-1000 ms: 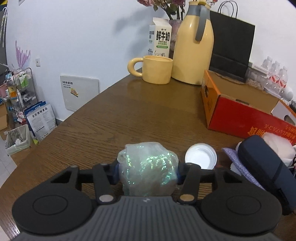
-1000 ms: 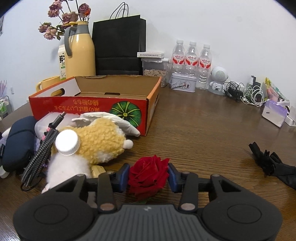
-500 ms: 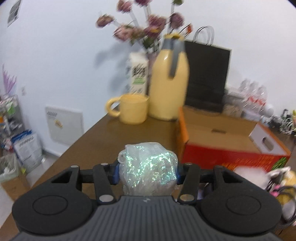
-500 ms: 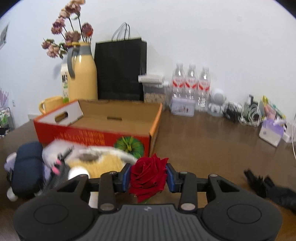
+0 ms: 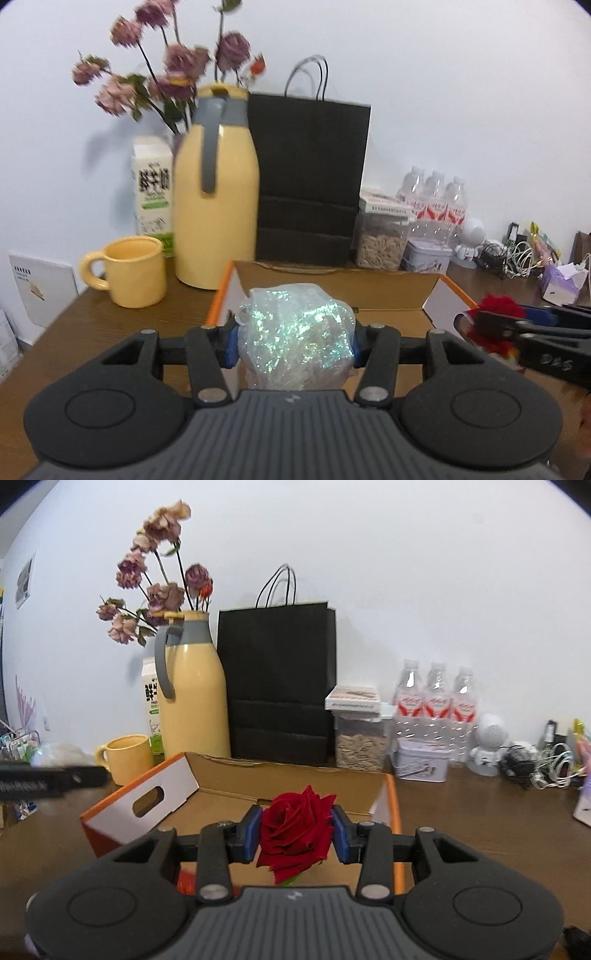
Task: Organize objects
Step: 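Carry the bag into the cardboard box and open the left tool while the right tool drops the rose in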
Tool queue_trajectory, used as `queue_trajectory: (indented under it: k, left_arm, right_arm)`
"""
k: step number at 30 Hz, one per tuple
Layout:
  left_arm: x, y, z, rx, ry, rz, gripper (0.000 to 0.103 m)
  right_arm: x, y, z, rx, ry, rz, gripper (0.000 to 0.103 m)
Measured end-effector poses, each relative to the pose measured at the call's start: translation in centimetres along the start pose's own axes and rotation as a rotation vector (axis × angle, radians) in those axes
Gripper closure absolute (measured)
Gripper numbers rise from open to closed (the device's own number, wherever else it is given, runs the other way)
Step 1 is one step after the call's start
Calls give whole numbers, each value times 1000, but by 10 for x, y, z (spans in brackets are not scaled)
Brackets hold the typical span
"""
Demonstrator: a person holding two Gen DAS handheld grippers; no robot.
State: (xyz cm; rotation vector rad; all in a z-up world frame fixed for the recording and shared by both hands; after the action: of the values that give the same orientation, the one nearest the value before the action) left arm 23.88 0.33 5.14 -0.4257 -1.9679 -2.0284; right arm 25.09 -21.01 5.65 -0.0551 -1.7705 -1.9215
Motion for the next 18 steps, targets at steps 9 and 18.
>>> queue_trajectory:
  k: [9,18]
  left_arm:
    - [-56,-7,-9,0,3,103,49]
    - [-49,-13,-12,-15,11,50,0]
  right_arm:
    - [-72,-18,-4,-29,-55,163,65]
    - [-68,-22,-6,-49,-48,151,21]
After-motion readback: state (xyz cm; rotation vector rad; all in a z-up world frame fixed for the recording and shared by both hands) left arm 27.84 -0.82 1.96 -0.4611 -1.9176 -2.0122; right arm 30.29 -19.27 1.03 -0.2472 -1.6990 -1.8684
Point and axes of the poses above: each gripper's, at about its wrist camera, not at the fingertips, and x roughly against the way its jaws point, z to its left, y to its top, the point moved 1 cm from there along -x, roughly the way its jaws point, and after that the axes turned 8 degrees about -x, right-handed, at the moved point
